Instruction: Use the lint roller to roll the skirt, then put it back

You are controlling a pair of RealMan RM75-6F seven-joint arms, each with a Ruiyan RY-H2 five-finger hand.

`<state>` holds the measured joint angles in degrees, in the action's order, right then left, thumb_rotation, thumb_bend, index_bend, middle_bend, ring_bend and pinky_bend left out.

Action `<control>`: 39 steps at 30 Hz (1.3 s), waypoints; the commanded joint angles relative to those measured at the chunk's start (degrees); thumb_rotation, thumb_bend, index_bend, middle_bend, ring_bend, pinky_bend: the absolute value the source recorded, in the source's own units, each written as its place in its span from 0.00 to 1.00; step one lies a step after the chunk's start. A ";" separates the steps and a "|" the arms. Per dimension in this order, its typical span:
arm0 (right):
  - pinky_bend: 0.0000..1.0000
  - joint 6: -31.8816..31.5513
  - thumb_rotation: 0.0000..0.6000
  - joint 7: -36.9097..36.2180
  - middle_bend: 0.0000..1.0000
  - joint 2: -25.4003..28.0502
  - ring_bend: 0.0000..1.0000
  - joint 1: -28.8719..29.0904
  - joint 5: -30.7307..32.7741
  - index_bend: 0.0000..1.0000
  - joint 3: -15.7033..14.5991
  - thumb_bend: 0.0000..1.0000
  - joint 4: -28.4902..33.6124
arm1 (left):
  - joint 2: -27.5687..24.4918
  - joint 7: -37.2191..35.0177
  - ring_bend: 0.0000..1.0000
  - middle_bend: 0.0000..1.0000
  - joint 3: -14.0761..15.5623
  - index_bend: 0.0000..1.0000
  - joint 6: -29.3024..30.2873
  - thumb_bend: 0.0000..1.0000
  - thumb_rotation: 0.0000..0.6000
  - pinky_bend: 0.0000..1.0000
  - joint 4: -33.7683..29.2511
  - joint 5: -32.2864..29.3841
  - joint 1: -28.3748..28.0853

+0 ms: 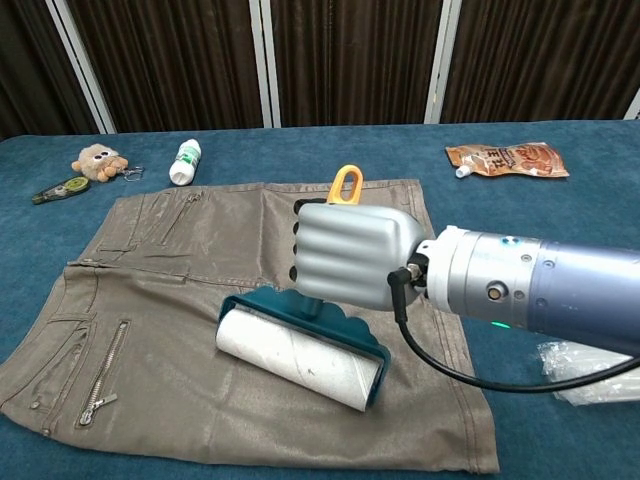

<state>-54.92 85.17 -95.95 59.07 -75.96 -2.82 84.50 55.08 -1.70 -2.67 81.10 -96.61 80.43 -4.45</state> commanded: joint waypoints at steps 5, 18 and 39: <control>0.39 -0.55 1.00 -0.01 0.54 0.78 0.44 -1.65 1.86 0.56 0.41 0.92 -3.94 | -0.04 -0.17 0.00 0.00 -0.04 0.00 0.13 0.00 1.00 0.00 0.15 -0.02 0.06; 0.39 -1.11 1.00 -7.77 0.54 6.98 0.44 -7.91 12.24 0.56 3.01 0.92 -13.33 | 0.81 2.07 0.00 0.00 0.11 0.00 -0.42 0.00 1.00 0.00 -0.19 -0.35 -0.27; 0.12 -6.43 1.00 -6.16 0.01 13.38 0.02 -11.46 38.91 0.00 8.32 0.00 -0.45 | 0.42 1.97 0.00 0.00 0.64 0.00 0.31 0.00 1.00 0.00 -1.09 1.02 -0.01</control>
<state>-59.81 80.04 -84.03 47.96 -38.19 4.58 81.79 55.62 0.47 -2.11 81.37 -97.65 81.31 -4.51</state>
